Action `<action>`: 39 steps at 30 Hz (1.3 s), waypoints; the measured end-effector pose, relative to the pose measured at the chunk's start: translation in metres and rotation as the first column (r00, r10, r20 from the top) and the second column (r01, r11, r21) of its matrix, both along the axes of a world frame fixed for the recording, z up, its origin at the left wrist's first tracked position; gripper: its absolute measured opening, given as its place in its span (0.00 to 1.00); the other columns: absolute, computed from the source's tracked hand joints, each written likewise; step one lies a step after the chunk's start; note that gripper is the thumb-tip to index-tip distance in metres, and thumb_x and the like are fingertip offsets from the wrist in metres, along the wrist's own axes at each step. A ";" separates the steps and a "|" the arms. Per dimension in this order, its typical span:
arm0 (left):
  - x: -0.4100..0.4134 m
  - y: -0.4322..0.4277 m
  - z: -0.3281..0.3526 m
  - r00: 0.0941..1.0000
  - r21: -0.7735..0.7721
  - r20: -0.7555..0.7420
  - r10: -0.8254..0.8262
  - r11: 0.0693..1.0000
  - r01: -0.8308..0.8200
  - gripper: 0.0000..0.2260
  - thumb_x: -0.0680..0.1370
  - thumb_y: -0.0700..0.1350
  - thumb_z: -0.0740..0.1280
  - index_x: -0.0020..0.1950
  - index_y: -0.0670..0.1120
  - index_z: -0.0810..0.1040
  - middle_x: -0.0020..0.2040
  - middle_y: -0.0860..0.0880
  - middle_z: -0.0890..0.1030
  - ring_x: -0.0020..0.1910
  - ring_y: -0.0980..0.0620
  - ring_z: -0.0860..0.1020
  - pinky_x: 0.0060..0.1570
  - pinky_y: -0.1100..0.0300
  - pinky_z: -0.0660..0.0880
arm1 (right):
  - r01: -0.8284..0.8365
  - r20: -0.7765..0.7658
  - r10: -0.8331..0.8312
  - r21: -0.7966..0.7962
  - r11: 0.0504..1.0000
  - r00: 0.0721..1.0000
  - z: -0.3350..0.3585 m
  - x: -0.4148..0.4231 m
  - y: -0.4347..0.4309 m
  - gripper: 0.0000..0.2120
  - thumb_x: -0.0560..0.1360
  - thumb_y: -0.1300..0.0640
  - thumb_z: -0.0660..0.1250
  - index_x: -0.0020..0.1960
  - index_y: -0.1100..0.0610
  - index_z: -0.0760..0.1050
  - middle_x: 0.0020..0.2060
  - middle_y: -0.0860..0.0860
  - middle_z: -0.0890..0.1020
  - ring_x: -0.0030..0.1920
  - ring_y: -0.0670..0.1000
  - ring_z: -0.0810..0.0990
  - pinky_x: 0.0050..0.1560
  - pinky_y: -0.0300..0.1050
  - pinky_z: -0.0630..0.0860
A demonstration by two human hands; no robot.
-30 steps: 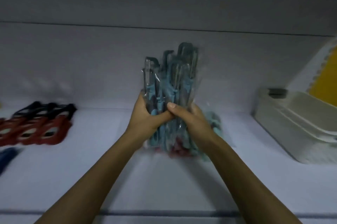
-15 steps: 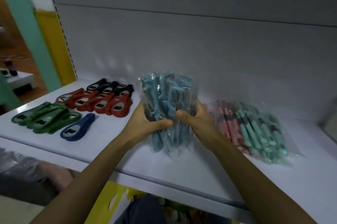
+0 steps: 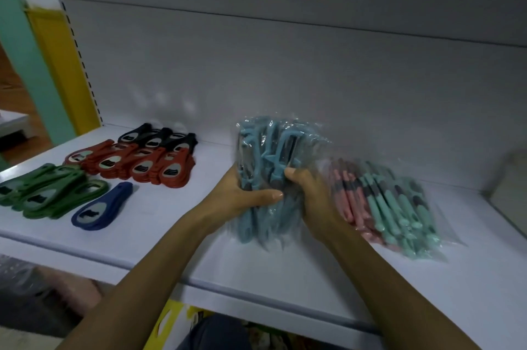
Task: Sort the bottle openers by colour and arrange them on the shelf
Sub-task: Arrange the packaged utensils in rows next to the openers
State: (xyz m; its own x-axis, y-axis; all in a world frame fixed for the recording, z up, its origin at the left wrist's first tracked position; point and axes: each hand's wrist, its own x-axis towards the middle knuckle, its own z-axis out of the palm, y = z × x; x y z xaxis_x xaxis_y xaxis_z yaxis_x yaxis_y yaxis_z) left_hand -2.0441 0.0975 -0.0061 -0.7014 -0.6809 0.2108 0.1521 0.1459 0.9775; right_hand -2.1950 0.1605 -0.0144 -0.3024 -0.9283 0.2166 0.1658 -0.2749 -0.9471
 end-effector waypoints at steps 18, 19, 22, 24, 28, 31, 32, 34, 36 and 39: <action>-0.008 0.001 -0.012 0.992 0.063 -0.114 0.058 0.997 -0.051 0.21 0.65 0.42 0.76 0.57 0.45 0.78 0.50 0.46 0.84 0.49 0.46 0.83 0.43 0.59 0.79 | 0.179 0.045 -0.183 0.079 0.981 0.982 0.003 -0.005 0.009 0.16 0.63 0.58 0.64 0.46 0.67 0.77 0.38 0.61 0.80 0.39 0.58 0.80 0.39 0.46 0.77; -0.008 0.001 -0.013 0.993 0.067 -0.107 0.057 0.996 -0.050 0.21 0.65 0.42 0.75 0.57 0.45 0.78 0.50 0.46 0.84 0.49 0.46 0.83 0.43 0.59 0.79 | 0.155 0.125 -0.167 0.099 0.983 0.978 0.003 -0.004 0.009 0.16 0.62 0.59 0.63 0.45 0.69 0.77 0.38 0.64 0.78 0.39 0.60 0.78 0.41 0.49 0.76; -0.008 0.002 -0.015 0.994 0.066 -0.081 0.075 0.995 -0.070 0.21 0.64 0.44 0.76 0.56 0.44 0.78 0.50 0.46 0.84 0.48 0.46 0.83 0.43 0.59 0.79 | 0.085 0.243 -0.107 0.099 0.991 0.964 0.003 -0.006 0.011 0.13 0.67 0.64 0.58 0.31 0.63 0.79 0.28 0.59 0.79 0.30 0.56 0.78 0.33 0.44 0.77; -0.008 0.001 -0.016 0.992 0.072 -0.076 0.101 0.993 -0.095 0.19 0.65 0.43 0.74 0.55 0.44 0.78 0.48 0.46 0.85 0.47 0.47 0.83 0.42 0.60 0.79 | 0.019 0.277 -0.042 0.086 0.996 0.960 0.002 -0.005 0.014 0.21 0.70 0.66 0.53 0.27 0.58 0.81 0.25 0.53 0.80 0.26 0.50 0.80 0.28 0.39 0.77; -0.007 -0.005 -0.014 0.976 0.091 -0.028 0.215 0.973 -0.212 0.18 0.65 0.47 0.72 0.53 0.44 0.77 0.43 0.49 0.84 0.43 0.50 0.83 0.42 0.59 0.78 | 0.031 0.232 -0.066 0.154 0.988 0.970 0.010 0.001 0.009 0.20 0.73 0.61 0.56 0.28 0.55 0.80 0.27 0.51 0.80 0.29 0.51 0.80 0.34 0.41 0.77; -0.005 -0.023 -0.007 0.961 0.048 0.056 0.270 0.961 -0.272 0.17 0.64 0.48 0.71 0.49 0.41 0.78 0.38 0.50 0.81 0.39 0.54 0.79 0.42 0.61 0.75 | 0.150 0.090 -0.182 0.281 0.948 0.979 0.014 0.003 -0.013 0.09 0.72 0.58 0.62 0.34 0.54 0.75 0.30 0.51 0.75 0.36 0.53 0.73 0.45 0.49 0.71; -0.006 -0.031 -0.005 0.955 0.045 0.090 0.283 0.957 -0.288 0.18 0.65 0.47 0.71 0.49 0.39 0.78 0.39 0.47 0.81 0.39 0.52 0.78 0.43 0.59 0.75 | 0.180 0.056 -0.209 0.321 0.930 0.976 0.015 0.004 -0.022 0.08 0.71 0.58 0.64 0.33 0.55 0.74 0.29 0.51 0.74 0.34 0.52 0.71 0.43 0.50 0.68; -0.009 -0.047 -0.002 0.938 0.048 0.190 0.290 0.951 -0.304 0.15 0.67 0.45 0.71 0.50 0.37 0.78 0.41 0.43 0.81 0.39 0.49 0.78 0.44 0.56 0.75 | 0.198 0.073 -0.245 0.390 0.899 0.967 0.016 0.006 -0.038 0.06 0.70 0.61 0.65 0.34 0.58 0.74 0.27 0.52 0.73 0.31 0.51 0.70 0.41 0.49 0.68; -0.013 -0.065 0.002 0.921 0.049 0.289 0.260 0.957 -0.286 0.10 0.69 0.43 0.71 0.48 0.42 0.80 0.43 0.44 0.83 0.37 0.50 0.81 0.44 0.58 0.79 | 0.206 0.107 -0.274 0.420 0.884 0.956 0.017 0.006 -0.054 0.06 0.70 0.64 0.66 0.35 0.61 0.75 0.25 0.54 0.76 0.27 0.51 0.74 0.34 0.43 0.74; -0.017 -0.087 0.005 0.827 -0.016 0.504 0.249 0.960 -0.280 0.21 0.64 0.52 0.72 0.54 0.45 0.79 0.49 0.45 0.82 0.46 0.46 0.82 0.52 0.52 0.79 | 0.232 -0.063 -0.231 0.477 0.848 0.971 0.009 -0.001 -0.067 0.04 0.74 0.61 0.65 0.42 0.61 0.77 0.31 0.54 0.80 0.30 0.50 0.79 0.31 0.38 0.77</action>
